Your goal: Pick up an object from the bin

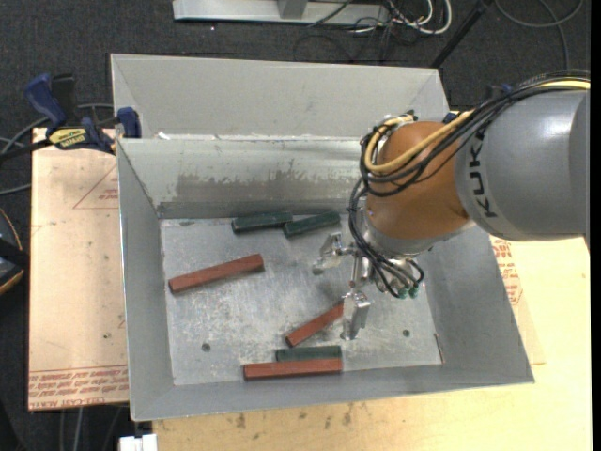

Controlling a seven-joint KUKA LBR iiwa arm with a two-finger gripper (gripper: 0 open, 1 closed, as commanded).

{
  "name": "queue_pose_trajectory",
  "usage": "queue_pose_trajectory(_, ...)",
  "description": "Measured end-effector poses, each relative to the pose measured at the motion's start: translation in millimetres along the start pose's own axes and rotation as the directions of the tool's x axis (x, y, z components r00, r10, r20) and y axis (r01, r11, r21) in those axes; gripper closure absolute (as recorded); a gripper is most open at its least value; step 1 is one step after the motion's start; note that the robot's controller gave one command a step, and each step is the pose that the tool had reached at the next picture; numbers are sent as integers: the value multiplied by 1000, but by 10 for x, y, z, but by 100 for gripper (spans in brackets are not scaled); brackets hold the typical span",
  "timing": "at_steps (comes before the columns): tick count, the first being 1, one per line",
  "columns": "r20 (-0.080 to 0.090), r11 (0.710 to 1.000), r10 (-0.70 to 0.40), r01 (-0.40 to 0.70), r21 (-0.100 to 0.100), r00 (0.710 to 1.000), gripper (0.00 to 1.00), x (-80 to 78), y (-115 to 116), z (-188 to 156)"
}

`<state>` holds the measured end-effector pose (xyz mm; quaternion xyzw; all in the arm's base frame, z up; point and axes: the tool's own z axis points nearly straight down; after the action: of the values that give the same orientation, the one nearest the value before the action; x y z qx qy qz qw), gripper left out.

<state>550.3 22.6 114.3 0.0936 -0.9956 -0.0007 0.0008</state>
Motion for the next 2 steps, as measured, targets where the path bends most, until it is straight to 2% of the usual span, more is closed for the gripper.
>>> queue_pose_trajectory(1, 2, 998, -69, 69, 1, 998, 0, -11, -118, 13)
queue_pose_trajectory(2, 12, 999, -44, 44, 1, 999, 0, 47, -40, 401)
